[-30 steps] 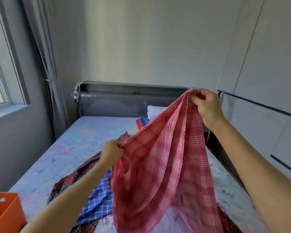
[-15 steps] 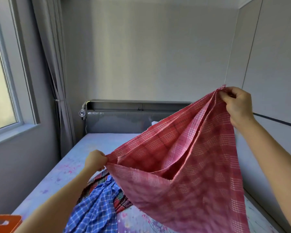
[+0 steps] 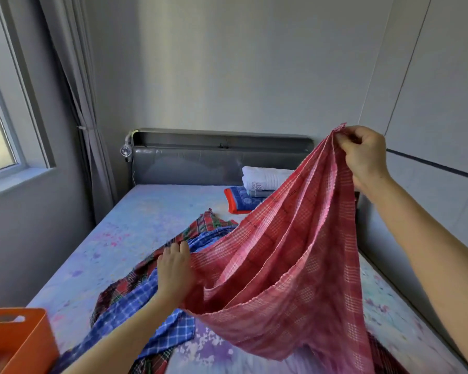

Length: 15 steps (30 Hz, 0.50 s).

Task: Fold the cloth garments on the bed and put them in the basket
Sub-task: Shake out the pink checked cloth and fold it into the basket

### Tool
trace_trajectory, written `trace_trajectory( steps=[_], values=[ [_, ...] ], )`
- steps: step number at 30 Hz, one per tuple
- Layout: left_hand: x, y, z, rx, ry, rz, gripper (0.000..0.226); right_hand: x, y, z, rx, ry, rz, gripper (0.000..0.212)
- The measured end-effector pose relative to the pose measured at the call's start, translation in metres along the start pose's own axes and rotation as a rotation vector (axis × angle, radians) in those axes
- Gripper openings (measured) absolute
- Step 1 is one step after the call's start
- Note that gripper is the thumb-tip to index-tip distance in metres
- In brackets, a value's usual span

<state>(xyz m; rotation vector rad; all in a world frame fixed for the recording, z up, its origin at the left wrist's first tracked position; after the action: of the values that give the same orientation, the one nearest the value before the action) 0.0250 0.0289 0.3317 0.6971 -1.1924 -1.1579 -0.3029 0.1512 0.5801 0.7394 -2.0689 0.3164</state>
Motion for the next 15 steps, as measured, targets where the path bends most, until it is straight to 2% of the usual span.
trace_trajectory(
  steps=[3,4,6,7,10,12,15],
  values=[
    [-0.023,0.008,0.005,-0.116,-0.218,0.220,0.034,-0.006,-0.022,0.003,-0.035,-0.021,-0.012,0.017],
    [-0.036,0.009,0.010,-0.211,-0.338,0.222,0.034,-0.009,-0.029,0.004,-0.045,-0.023,-0.017,0.019],
    [-0.067,0.009,0.021,-0.399,-0.570,0.061,0.027,-0.012,-0.041,0.006,-0.075,-0.029,-0.042,0.013],
    [-0.080,0.006,0.023,-0.460,-0.635,-0.057,0.031,-0.014,-0.048,0.007,-0.093,-0.032,-0.058,0.012],
    [-0.101,-0.018,0.015,-0.514,-0.632,-0.358,0.049,-0.016,-0.058,0.010,-0.104,-0.042,-0.073,0.012],
    [-0.107,-0.030,0.003,-0.520,-0.619,-0.527,0.046,-0.018,-0.063,0.011,-0.113,-0.055,-0.083,0.011],
    [-0.118,-0.035,-0.004,-0.480,-0.673,-0.613,0.038,-0.018,-0.062,0.015,-0.103,-0.082,-0.065,0.023]
  ],
)
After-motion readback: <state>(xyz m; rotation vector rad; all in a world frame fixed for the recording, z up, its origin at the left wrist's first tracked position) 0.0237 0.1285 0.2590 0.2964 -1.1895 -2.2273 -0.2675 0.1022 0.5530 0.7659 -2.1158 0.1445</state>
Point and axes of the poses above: each hand's wrist, its own x-axis towards the middle knuckle, its own y-axis out of the back of the hand, z = x × y, the point moved 6 cm from there along x, towards the middle knuckle, and after that the axes turned 15 degrees about y, right-handed, at the moved point
